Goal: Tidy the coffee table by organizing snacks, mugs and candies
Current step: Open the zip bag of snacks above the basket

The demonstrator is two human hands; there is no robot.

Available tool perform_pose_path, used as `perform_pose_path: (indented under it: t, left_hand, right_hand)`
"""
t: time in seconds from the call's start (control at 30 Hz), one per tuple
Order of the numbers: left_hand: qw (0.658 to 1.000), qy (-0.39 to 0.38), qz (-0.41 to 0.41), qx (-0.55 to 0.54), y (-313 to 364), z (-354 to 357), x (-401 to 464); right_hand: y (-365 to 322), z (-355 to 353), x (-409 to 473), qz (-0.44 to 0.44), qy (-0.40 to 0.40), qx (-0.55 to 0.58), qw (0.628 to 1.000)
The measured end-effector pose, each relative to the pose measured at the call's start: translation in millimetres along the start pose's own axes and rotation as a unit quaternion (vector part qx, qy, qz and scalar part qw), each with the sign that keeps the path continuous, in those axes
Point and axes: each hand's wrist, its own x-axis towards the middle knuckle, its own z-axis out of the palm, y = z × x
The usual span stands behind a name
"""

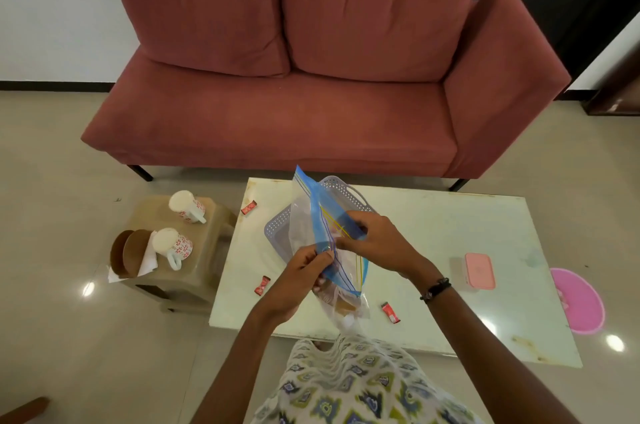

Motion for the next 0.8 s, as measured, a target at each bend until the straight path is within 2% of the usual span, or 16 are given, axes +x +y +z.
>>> perform_pose_path:
  t: [0.1, 0.27, 0.33, 0.53, 0.67, 0.8]
  left_hand:
    - [0.999, -0.005, -0.012, 0.04, 0, -9, -1]
    - [0.983, 0.152, 0.023, 0.1, 6, -8, 14]
    - [0.974, 0.182, 0.036, 0.131, 9, -11, 22]
    - [0.984, 0.075, 0.035, 0.158, 6, -2, 23]
    - [0.99, 0.062, 0.025, 0.126, 1, -1, 22]
    - [0.993, 0.069, 0.016, 0.09, 1, -4, 19]
  right_hand:
    - [3, 7, -4, -0.017, 0.034, 0.017, 0.999]
    - [0, 22, -12, -0.066, 0.042, -0.026, 0.997]
    - [-1, 26, -15, -0.054, 0.047, -0.031, 0.997]
    - [0, 23, -18, 0.038, 0.075, -0.031, 0.996]
    - [0, 17, -16, 0.039, 0.042, -0.072, 0.996]
    - [11, 7, -17, 0.075, 0.136, -0.082, 0.984]
